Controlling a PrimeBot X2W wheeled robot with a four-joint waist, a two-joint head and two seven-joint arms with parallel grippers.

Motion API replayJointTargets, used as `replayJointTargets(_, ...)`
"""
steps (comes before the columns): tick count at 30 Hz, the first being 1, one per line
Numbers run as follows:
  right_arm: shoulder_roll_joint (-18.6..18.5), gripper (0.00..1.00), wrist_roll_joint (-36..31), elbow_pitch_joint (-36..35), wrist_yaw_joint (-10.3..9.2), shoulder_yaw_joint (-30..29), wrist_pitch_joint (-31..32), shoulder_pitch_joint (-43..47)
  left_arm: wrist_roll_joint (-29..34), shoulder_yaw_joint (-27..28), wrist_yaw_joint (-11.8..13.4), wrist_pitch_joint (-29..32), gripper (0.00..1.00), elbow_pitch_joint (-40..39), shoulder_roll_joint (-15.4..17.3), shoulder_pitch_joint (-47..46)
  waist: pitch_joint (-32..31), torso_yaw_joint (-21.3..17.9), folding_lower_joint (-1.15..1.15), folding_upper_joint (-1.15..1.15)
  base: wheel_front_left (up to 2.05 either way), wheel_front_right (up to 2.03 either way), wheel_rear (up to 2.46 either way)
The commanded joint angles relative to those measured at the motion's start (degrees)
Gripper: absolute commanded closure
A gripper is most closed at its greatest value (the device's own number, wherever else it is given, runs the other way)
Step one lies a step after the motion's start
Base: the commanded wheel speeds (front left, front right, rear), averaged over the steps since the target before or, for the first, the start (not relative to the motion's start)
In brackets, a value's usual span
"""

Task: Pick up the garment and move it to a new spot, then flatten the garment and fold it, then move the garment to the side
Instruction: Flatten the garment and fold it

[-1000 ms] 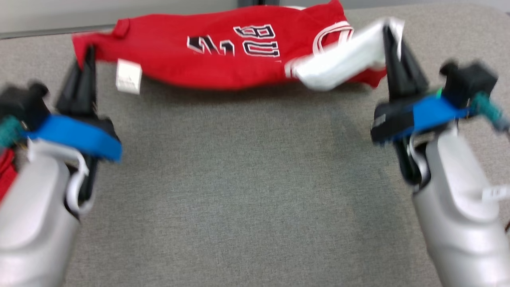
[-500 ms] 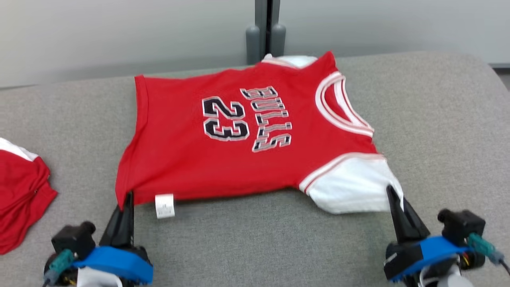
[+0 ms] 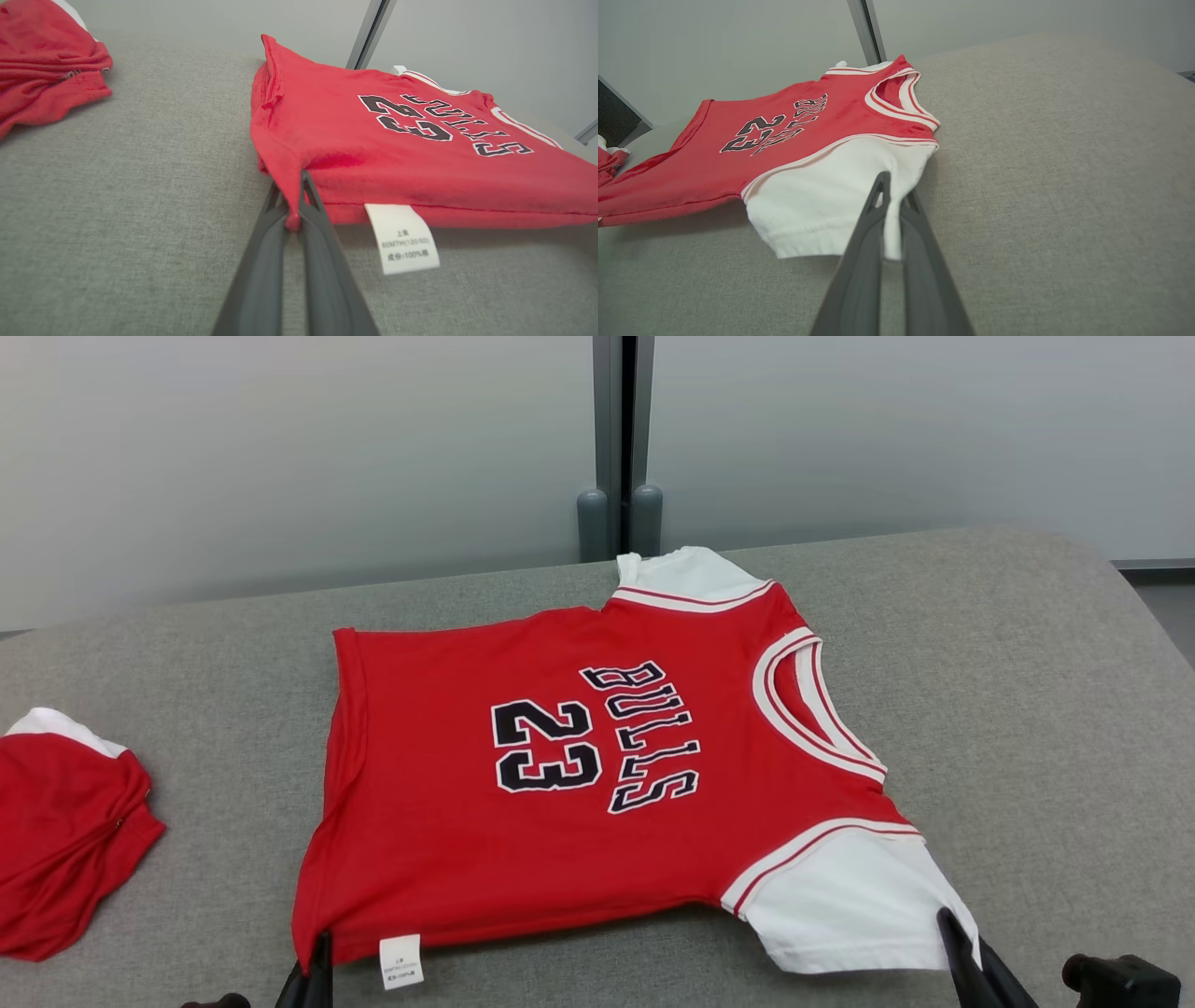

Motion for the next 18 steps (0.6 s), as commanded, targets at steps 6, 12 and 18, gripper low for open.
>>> replayJointTargets(6,0.5,1.00,1.1,-2.3,0.01,-0.6,2.6,3.0,1.1,-0.9,-0.4,-0.2,1.00,1.4,-0.5,-0.3,-0.9,0.8,0.01,0.00,0.00,0.00,0.00)
replayJointTargets(12,-0.6,1.00,1.5,-4.4,0.01,-0.2,4.6,3.5,1.3,-1.7,-0.9,-0.1,1.00,3.1,-0.5,-1.9,-1.0,1.4,0.01,0.00,0.00,0.00,0.00)
replayJointTargets(18,-2.3,1.00,1.7,-4.7,0.01,1.1,6.1,0.5,1.4,-2.3,-1.5,-0.1,1.00,4.5,-0.4,-4.2,-0.8,2.0,0.01,0.00,0.00,0.00,0.00)
